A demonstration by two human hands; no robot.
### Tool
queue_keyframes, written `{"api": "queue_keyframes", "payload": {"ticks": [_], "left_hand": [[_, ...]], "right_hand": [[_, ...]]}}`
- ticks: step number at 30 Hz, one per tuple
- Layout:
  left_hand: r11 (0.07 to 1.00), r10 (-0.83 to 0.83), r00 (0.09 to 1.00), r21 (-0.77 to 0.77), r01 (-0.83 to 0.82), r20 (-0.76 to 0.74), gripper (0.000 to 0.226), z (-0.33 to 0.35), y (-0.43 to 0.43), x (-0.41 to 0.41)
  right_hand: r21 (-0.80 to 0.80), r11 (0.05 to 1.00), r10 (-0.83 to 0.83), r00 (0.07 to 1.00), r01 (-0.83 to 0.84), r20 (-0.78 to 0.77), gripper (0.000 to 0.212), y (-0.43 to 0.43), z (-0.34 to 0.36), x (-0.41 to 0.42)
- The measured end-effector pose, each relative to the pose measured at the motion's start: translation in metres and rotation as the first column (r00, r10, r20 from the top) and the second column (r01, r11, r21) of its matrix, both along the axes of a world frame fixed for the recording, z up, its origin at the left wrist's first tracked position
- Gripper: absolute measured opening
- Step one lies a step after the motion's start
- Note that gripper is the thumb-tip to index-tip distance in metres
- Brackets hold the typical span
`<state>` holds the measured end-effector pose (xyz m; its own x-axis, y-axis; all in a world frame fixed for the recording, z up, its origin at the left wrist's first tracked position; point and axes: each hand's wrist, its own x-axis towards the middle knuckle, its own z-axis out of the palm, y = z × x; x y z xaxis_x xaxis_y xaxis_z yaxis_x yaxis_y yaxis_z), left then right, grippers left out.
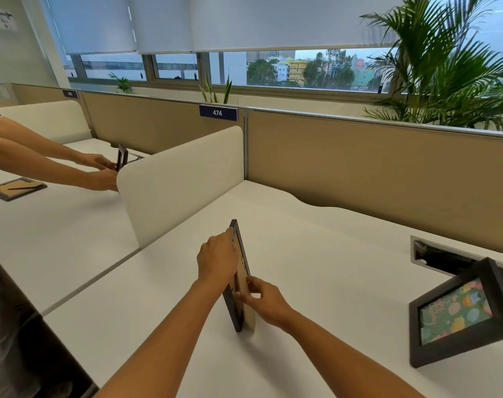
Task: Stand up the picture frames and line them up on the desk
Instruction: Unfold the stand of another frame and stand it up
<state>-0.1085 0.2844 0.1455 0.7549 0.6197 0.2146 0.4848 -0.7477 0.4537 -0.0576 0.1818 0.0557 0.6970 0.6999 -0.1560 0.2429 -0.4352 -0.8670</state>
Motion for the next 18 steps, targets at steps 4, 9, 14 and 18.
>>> {"api": "queue_keyframes", "payload": {"ticks": [4,9,14,18], "left_hand": [[1.0,-0.004,1.0,0.02,0.004,-0.007,0.037,0.0,0.002,0.0],[0.999,-0.006,1.0,0.041,0.006,0.003,0.04,-0.001,0.002,0.001],[0.998,-0.013,1.0,0.065,0.013,-0.007,0.041,-0.002,0.0,0.002],[0.997,-0.01,1.0,0.082,0.011,-0.007,0.042,-0.004,0.001,0.003]], "right_hand": [[-0.047,0.999,0.031,0.995,-0.026,0.097,0.063,-0.006,0.003,0.01],[-0.065,0.998,0.028,0.992,-0.02,0.127,0.059,-0.012,0.007,0.02],[-0.057,0.998,0.004,0.987,0.005,0.158,0.056,-0.016,0.009,0.024],[-0.037,0.999,0.003,0.978,0.005,0.21,0.052,-0.019,0.013,0.026]]}}
